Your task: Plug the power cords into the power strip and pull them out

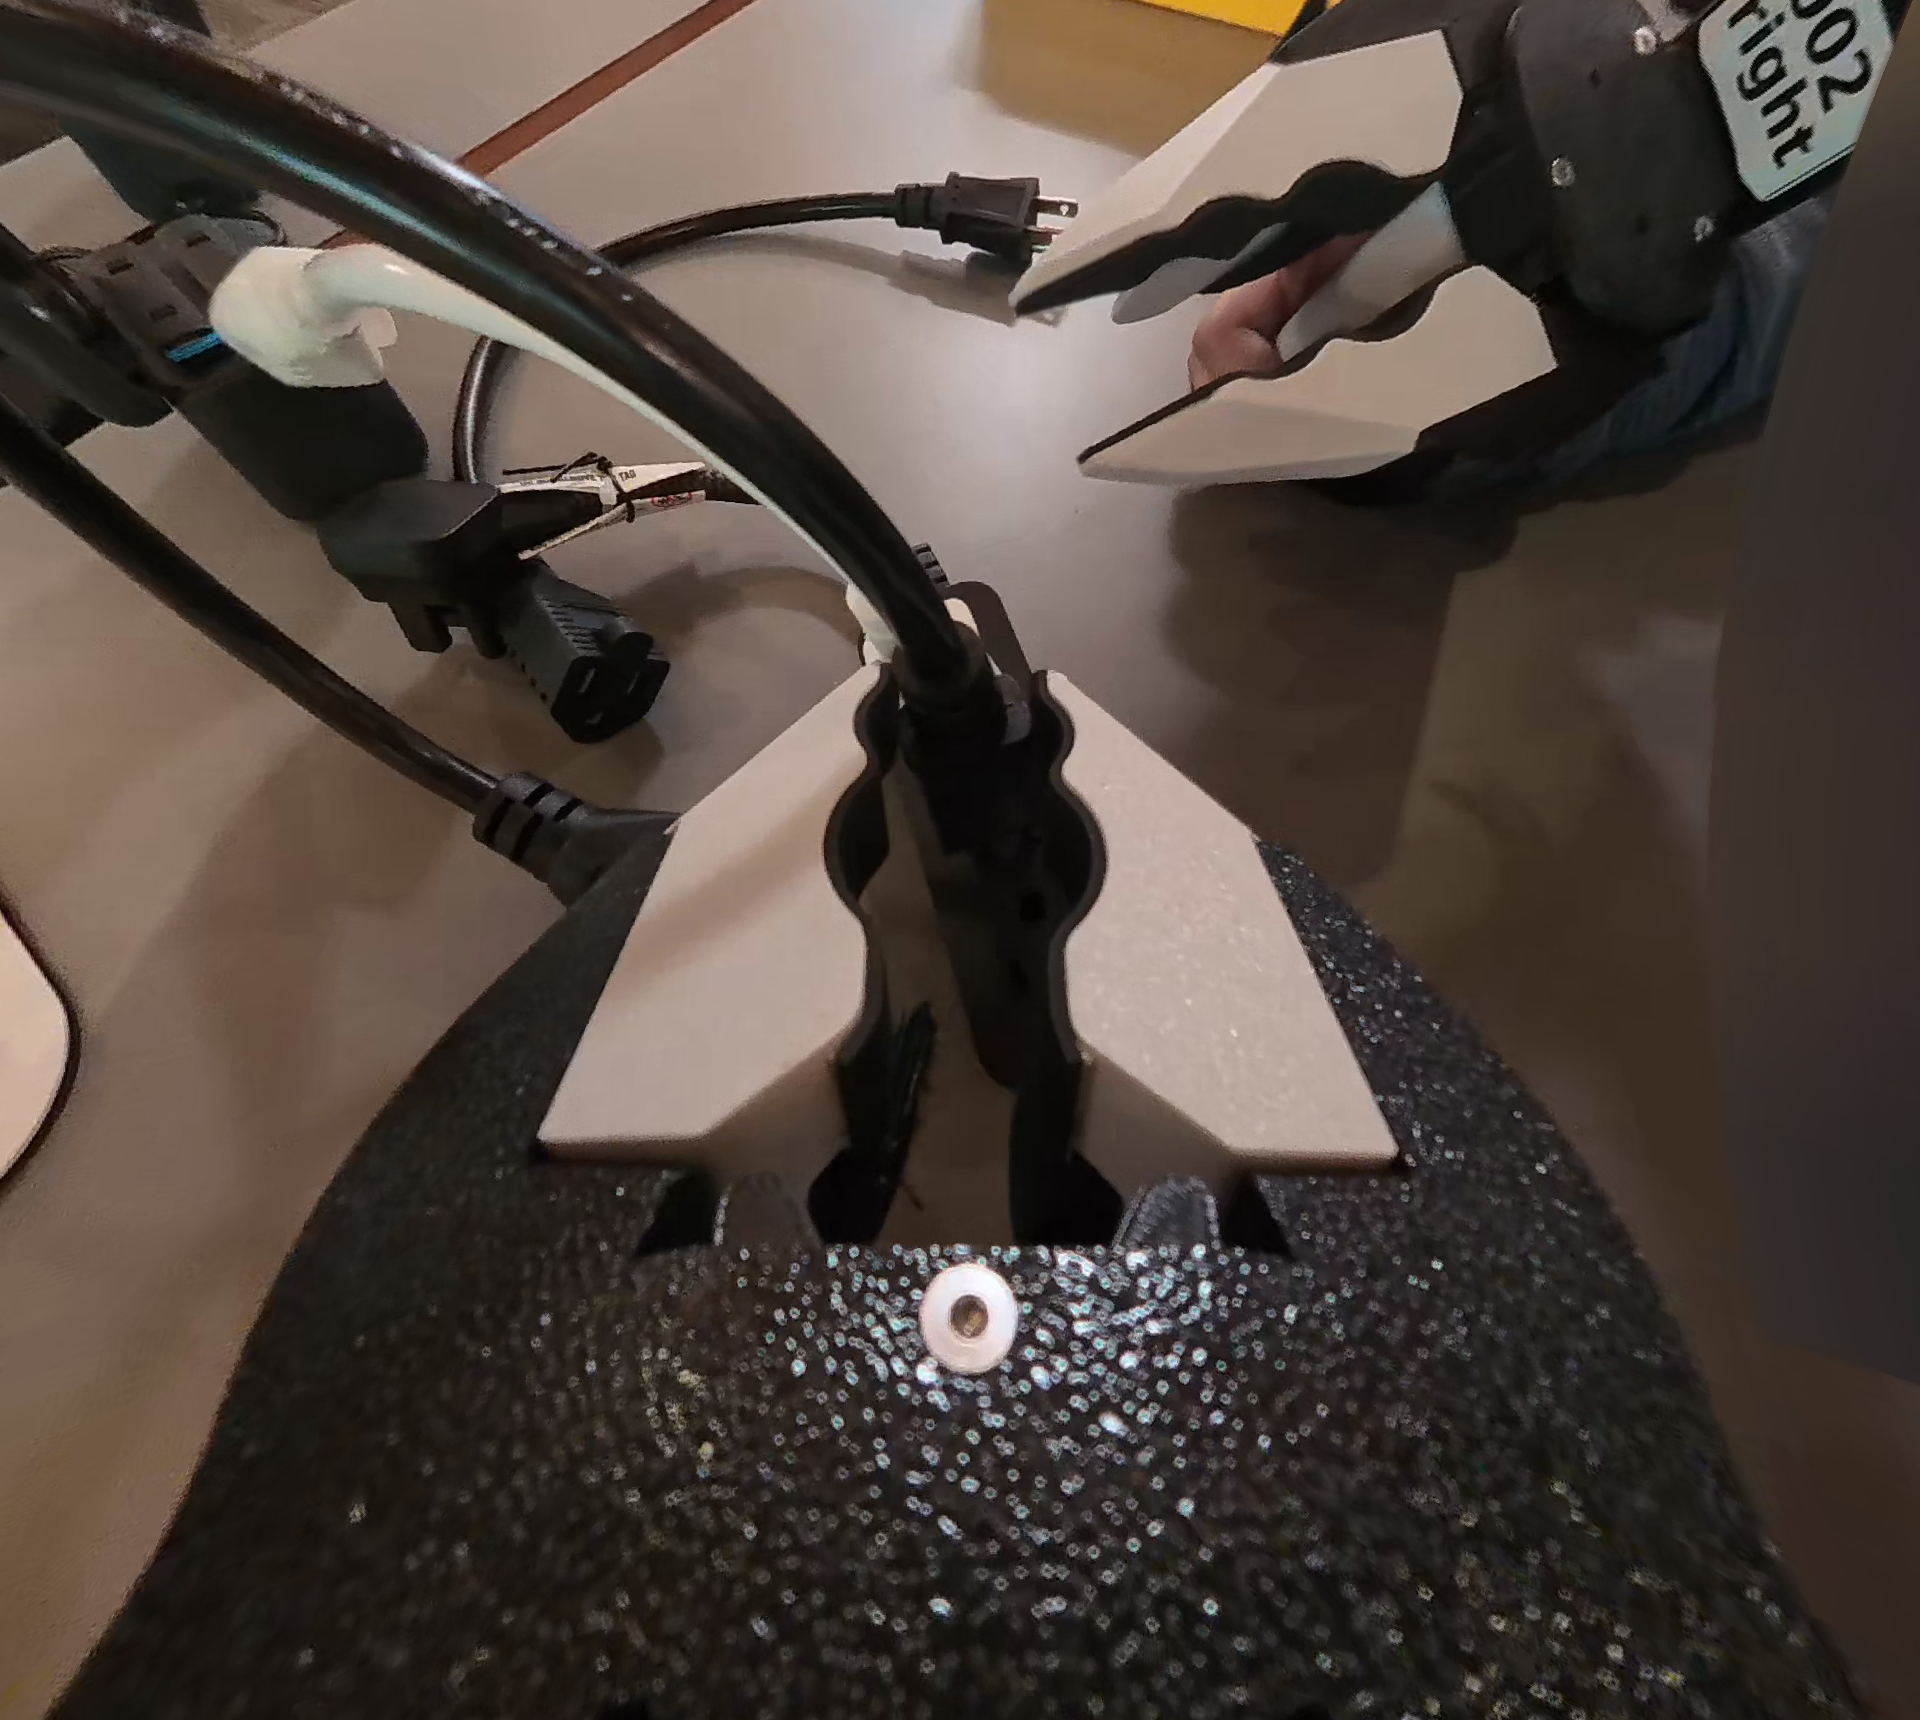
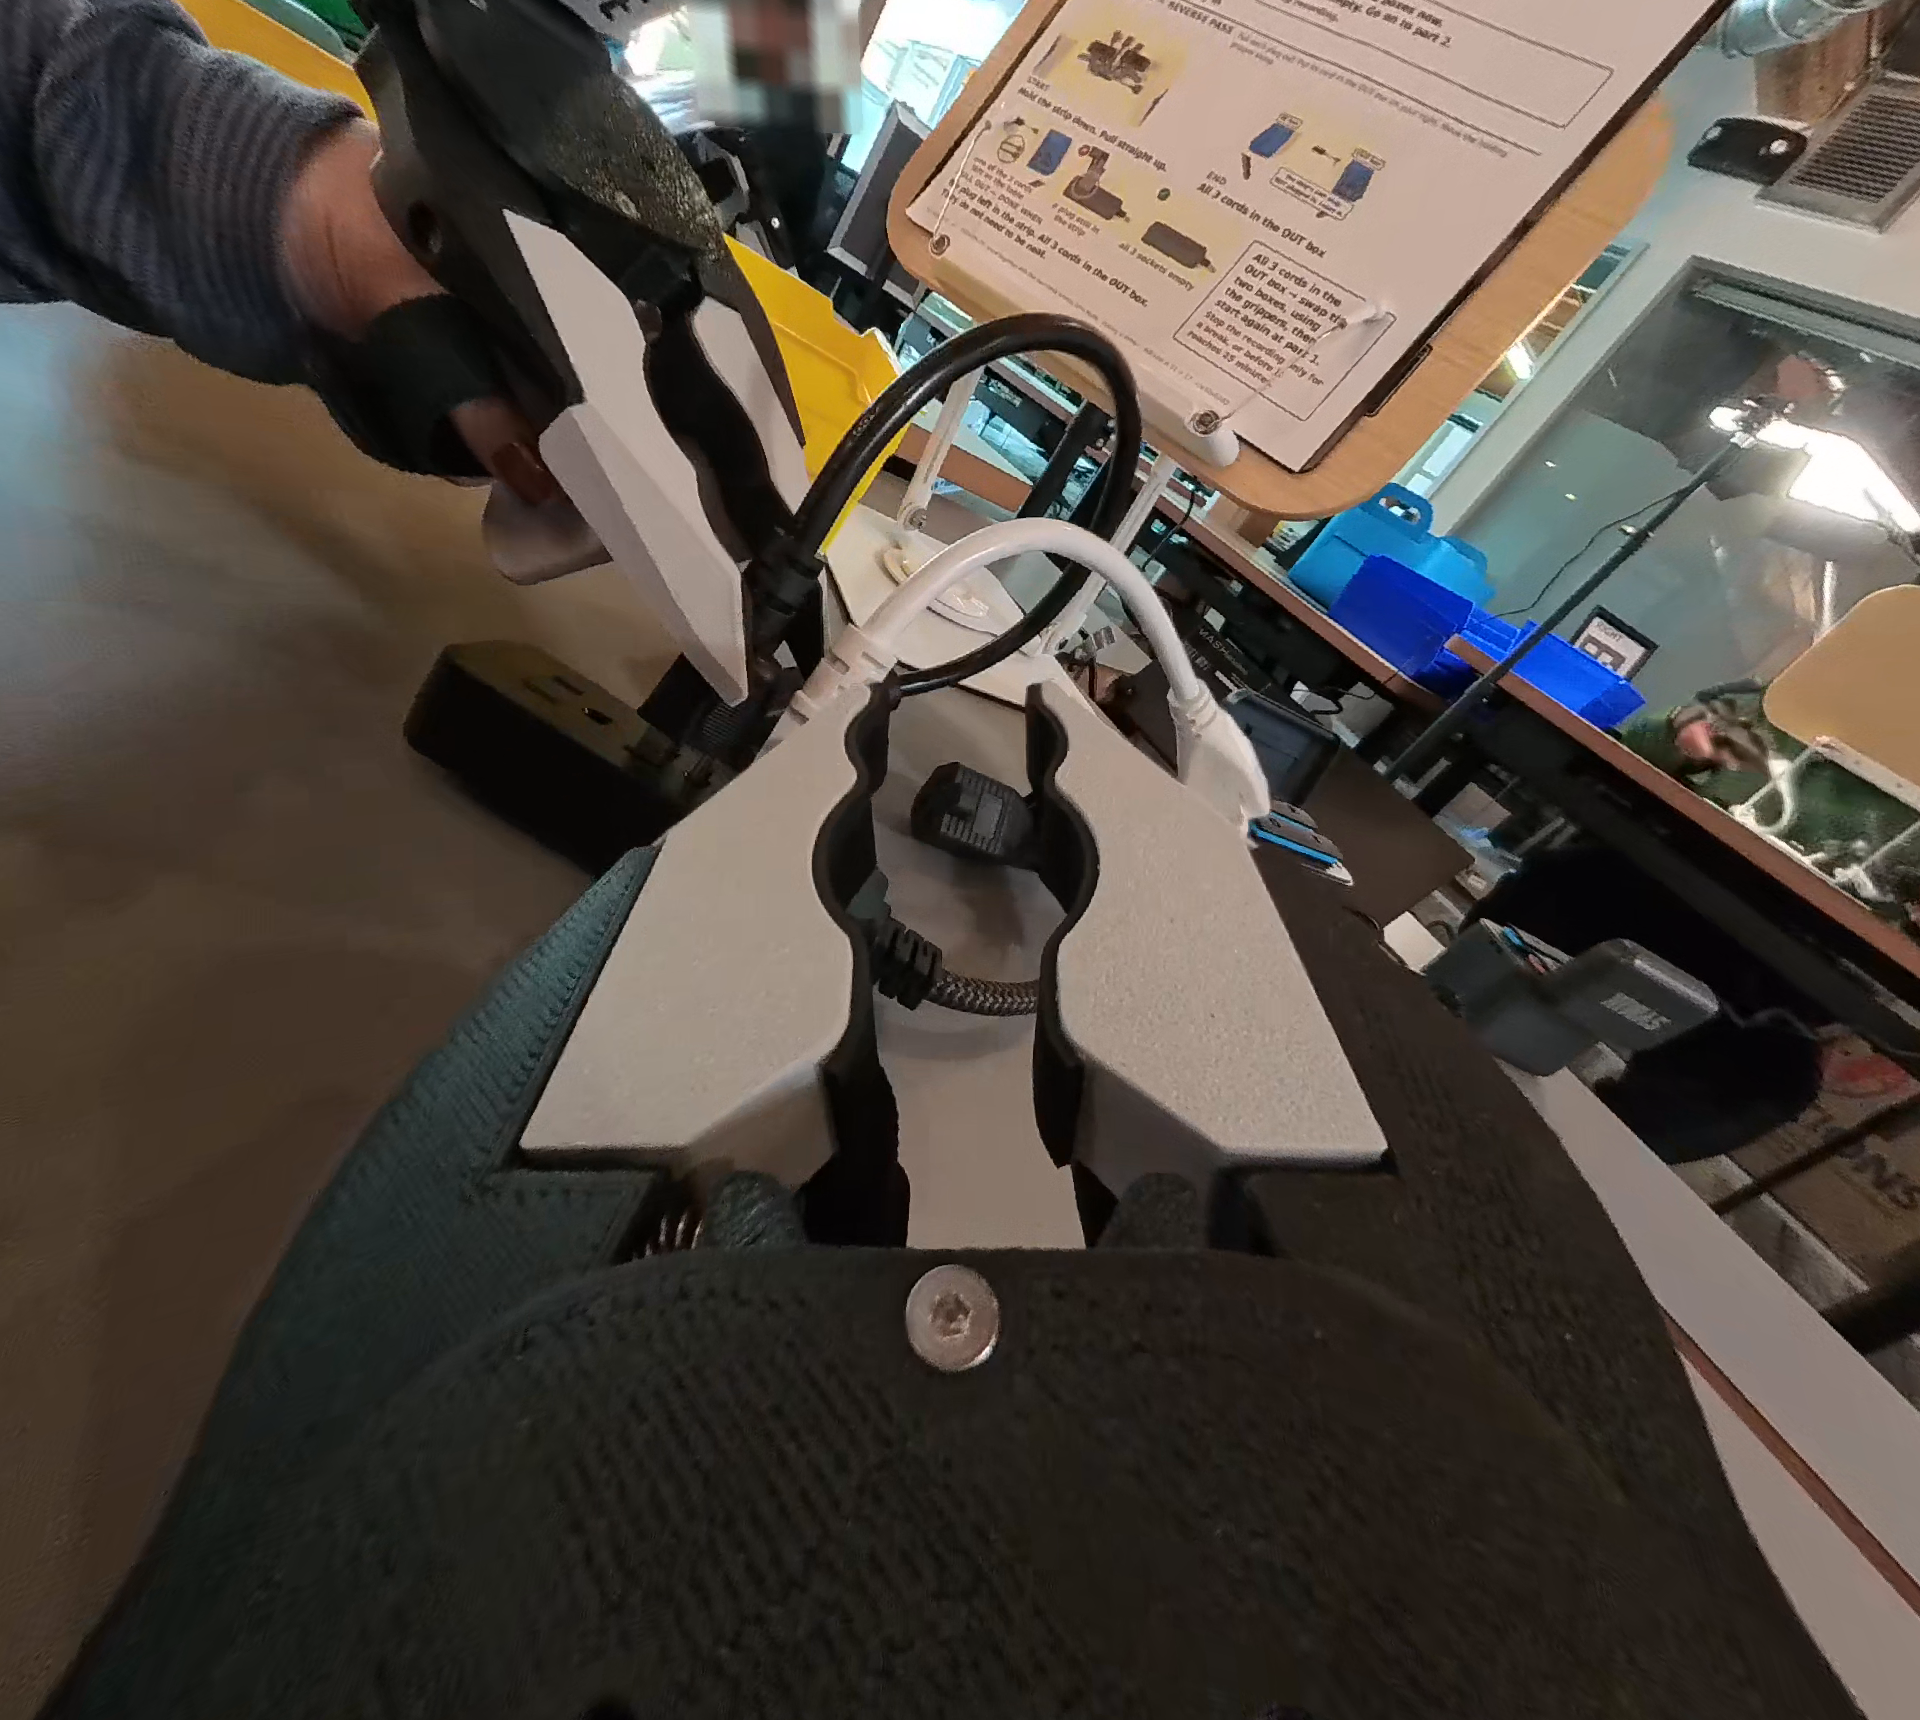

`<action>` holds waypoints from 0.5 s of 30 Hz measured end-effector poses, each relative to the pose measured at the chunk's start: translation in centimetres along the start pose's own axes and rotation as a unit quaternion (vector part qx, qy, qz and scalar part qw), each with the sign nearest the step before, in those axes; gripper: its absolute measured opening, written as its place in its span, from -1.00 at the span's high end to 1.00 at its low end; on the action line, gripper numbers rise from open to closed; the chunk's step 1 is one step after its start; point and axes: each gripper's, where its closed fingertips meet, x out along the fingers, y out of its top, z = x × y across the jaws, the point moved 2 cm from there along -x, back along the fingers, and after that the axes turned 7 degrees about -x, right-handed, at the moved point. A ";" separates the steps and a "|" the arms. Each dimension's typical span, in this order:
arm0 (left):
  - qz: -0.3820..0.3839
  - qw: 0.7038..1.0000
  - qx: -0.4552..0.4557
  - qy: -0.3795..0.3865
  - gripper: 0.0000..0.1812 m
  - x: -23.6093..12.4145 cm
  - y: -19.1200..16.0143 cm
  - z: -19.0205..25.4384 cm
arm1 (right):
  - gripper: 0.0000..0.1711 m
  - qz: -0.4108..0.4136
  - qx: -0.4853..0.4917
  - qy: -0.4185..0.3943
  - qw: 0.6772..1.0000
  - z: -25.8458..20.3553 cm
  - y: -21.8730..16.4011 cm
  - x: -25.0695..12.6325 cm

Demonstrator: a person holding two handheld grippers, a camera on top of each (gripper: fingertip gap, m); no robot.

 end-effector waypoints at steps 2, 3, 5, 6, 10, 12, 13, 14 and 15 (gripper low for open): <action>-0.002 1.000 0.006 0.008 0.74 0.0 0.0 0.1 | 0.71 -0.004 -0.001 0.003 1.000 -0.1 -0.1 0.0; -0.003 1.000 0.009 0.013 0.74 0.0 0.0 0.2 | 0.71 -0.007 -0.001 0.005 1.000 -0.1 -0.1 0.1; -0.003 1.000 0.017 0.023 0.74 0.1 -0.1 0.4 | 0.71 -0.011 0.003 0.008 1.000 -0.2 -0.2 0.1; -0.001 0.999 0.020 0.026 0.74 0.2 -0.1 0.5 | 0.70 -0.013 0.013 0.014 1.000 -0.2 -0.2 0.1; 0.006 0.999 0.024 0.023 0.74 0.3 -0.1 0.8 | 0.70 0.015 0.082 0.144 0.986 -0.5 2.1 0.9; 0.009 1.000 0.022 0.011 0.74 0.3 -0.1 0.8 | 0.70 -0.017 0.128 0.233 0.964 -0.5 3.2 1.9; 0.011 1.000 0.019 0.006 0.74 0.3 -0.1 0.8 | 0.65 -0.037 0.157 0.285 0.945 -0.8 3.9 2.4; 0.013 1.000 0.019 0.000 0.74 0.2 -0.2 0.8 | 0.63 -0.067 0.178 0.313 0.931 -0.8 4.4 3.1; 0.014 1.000 0.022 -0.005 0.74 0.2 -0.2 0.8 | 0.57 -0.113 0.182 0.319 0.923 -0.4 4.2 4.0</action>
